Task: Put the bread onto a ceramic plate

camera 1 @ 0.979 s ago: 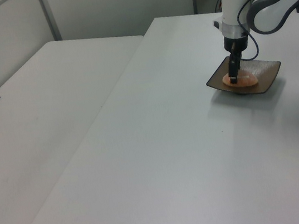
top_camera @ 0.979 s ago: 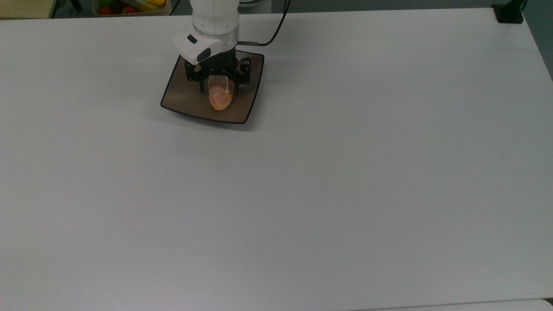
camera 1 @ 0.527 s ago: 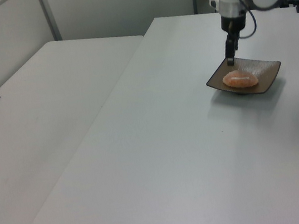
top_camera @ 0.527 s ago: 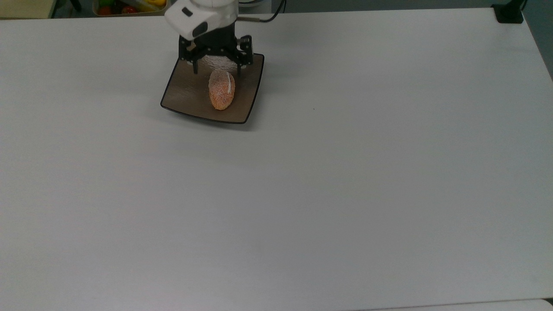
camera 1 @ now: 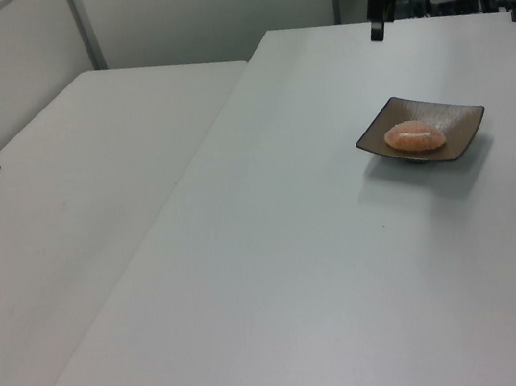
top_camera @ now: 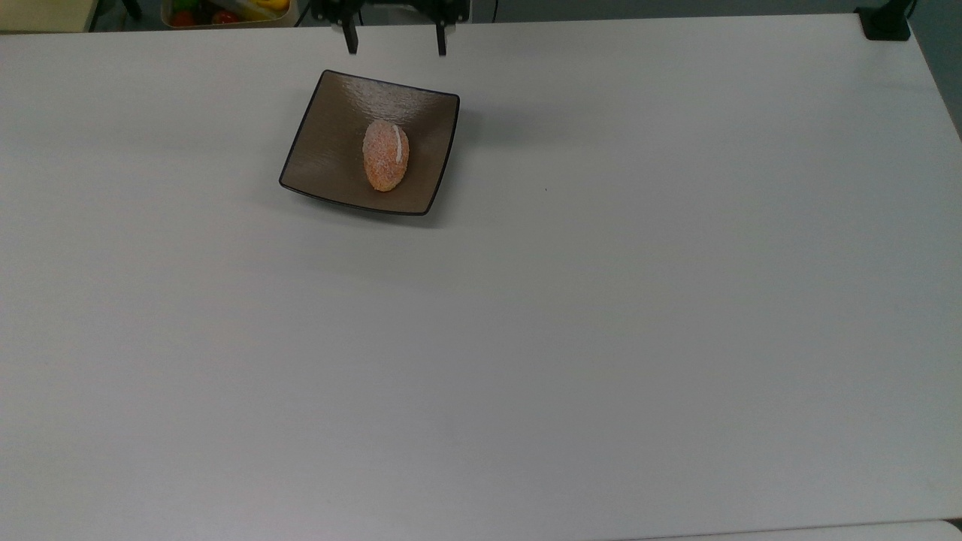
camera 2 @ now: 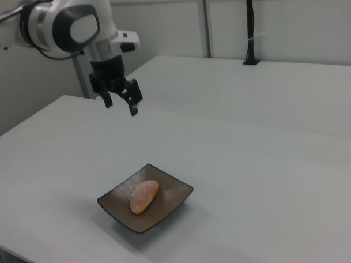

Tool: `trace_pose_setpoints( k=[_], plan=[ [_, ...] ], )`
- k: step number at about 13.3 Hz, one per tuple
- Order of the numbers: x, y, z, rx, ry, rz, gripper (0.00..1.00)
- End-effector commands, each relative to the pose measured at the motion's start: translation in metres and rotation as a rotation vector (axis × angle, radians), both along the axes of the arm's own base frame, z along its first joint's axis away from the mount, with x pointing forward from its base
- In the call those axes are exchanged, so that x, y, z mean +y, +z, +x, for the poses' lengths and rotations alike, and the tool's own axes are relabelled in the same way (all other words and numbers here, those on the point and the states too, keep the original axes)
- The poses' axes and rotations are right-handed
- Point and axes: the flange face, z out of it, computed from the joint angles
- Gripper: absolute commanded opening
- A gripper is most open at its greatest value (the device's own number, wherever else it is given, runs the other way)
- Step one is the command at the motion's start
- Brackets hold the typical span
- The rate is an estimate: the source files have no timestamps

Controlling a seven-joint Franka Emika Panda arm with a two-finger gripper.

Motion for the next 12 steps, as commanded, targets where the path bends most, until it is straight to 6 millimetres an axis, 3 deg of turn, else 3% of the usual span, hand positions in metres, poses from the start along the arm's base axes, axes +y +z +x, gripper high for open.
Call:
trace_pose_setpoints(
  k=[1, 2, 10, 12],
  plan=[
    [0.006, 0.035, -0.007, 0.048, -0.035, 0.058, 1.00],
    [0.005, 0.043, -0.010, 0.052, -0.045, 0.077, 1.00],
    [0.002, 0.041, 0.001, -0.014, -0.027, 0.063, 1.00],
    [0.001, 0.037, 0.004, -0.035, 0.059, 0.042, 1.00]
  ],
)
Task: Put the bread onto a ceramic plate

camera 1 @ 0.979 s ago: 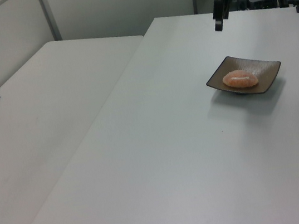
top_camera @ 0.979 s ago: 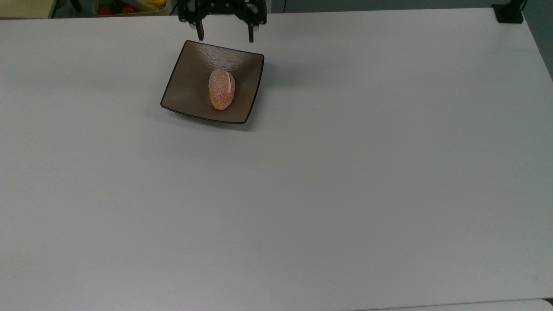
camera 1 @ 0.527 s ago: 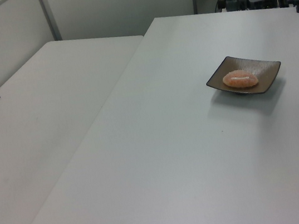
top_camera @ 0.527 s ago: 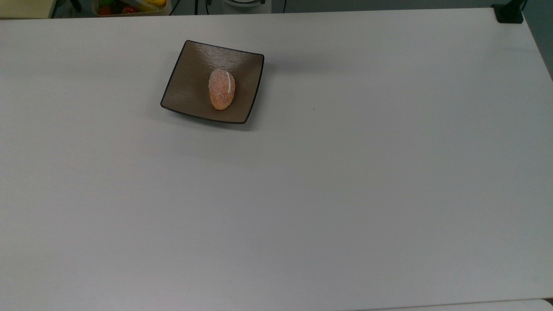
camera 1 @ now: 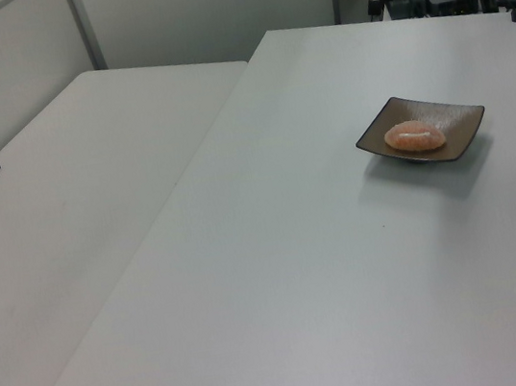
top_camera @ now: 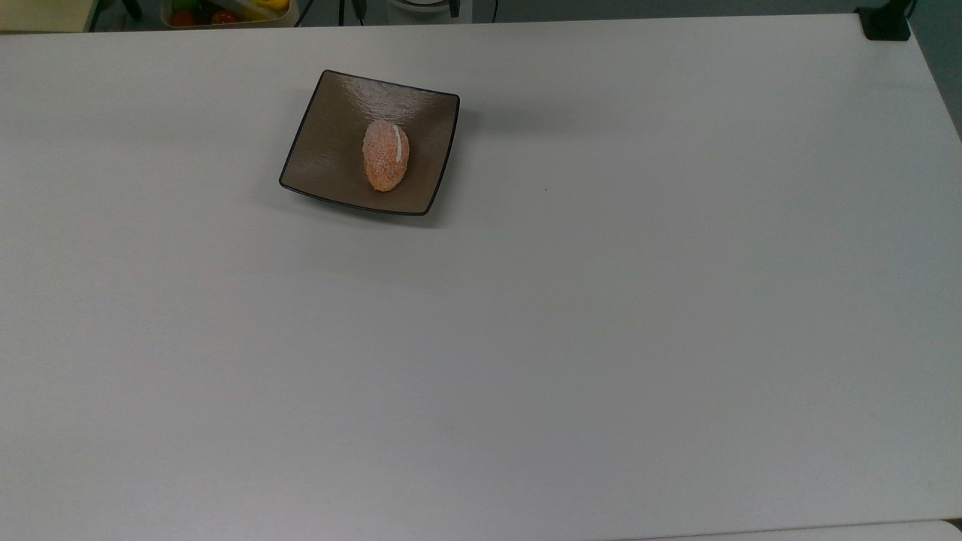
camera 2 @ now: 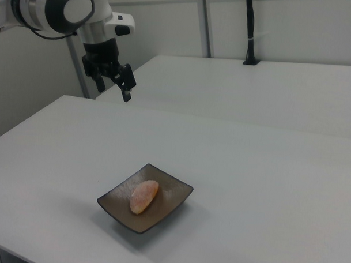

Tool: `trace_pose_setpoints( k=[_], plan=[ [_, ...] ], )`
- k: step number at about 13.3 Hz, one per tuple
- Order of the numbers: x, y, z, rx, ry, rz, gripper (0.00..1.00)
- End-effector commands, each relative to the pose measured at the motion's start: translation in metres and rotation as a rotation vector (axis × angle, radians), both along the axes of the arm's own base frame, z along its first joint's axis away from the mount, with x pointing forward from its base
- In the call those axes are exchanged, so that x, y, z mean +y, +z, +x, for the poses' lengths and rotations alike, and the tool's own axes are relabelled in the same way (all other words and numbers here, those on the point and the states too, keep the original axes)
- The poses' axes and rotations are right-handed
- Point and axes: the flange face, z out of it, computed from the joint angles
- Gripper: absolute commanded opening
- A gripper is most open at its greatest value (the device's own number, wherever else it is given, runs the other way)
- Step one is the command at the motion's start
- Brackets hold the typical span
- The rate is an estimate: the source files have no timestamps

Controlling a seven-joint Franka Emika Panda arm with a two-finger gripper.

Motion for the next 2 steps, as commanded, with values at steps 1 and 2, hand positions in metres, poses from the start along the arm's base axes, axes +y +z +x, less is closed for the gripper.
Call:
trace_pose_setpoints(
  k=[1, 2],
  plan=[
    [-0.0015, -0.0028, 0.0056, -0.037, 0.097, -0.023, 1.00],
    [0.0002, -0.0028, 0.0055, -0.037, 0.098, -0.022, 1.00]
  ],
)
